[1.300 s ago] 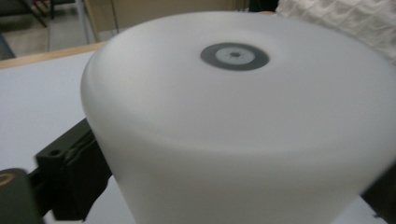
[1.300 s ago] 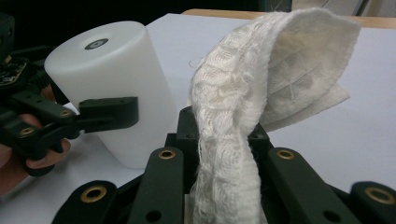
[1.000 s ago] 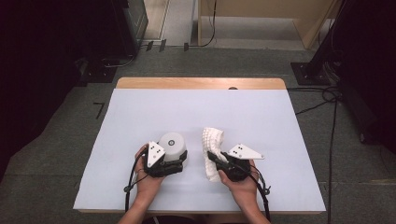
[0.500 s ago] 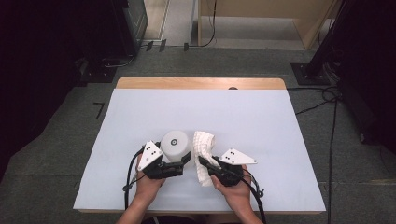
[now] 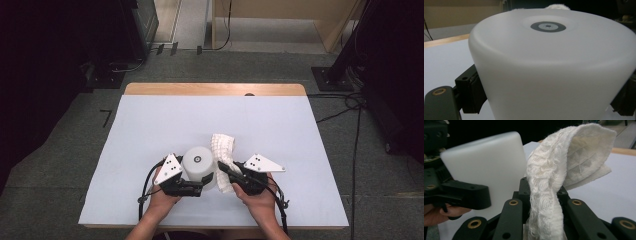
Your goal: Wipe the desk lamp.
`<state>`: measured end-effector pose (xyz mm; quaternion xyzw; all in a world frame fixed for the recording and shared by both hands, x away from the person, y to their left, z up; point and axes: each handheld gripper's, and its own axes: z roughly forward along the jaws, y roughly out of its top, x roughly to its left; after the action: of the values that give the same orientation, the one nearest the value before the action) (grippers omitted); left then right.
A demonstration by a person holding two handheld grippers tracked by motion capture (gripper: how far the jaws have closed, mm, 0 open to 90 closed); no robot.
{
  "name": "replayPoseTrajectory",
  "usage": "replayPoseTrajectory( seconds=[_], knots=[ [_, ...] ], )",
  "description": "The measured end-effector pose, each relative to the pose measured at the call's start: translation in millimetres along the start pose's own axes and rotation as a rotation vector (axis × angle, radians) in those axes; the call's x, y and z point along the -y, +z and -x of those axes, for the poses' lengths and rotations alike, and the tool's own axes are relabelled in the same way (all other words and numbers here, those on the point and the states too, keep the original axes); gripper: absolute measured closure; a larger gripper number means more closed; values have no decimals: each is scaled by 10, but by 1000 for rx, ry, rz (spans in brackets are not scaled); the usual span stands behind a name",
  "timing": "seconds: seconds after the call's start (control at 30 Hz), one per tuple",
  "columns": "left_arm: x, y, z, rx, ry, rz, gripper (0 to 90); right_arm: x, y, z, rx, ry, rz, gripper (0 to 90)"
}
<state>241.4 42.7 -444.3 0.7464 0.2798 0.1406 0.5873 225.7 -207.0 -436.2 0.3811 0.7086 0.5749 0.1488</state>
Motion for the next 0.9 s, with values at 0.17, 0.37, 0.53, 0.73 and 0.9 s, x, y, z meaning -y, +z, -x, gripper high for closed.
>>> replayPoseTrajectory(
  seconds=[0.17,0.37,0.53,0.73,0.9],
  knots=[
    [-45,-84,-80,-31,-28,48,88,37,36,-47,-2,-21,-18,753],
    [-79,-172,-176,-78,-65,90,88,160,172,-136,-50,-10,-87,755],
    [-70,-154,-145,-55,-49,80,88,150,177,-187,-33,-33,-102,755],
    [-50,-68,-12,35,35,35,88,115,121,-78,6,-20,-74,757],
    [-46,-59,-32,19,14,35,88,80,81,-70,10,-18,-47,758]
  ],
)
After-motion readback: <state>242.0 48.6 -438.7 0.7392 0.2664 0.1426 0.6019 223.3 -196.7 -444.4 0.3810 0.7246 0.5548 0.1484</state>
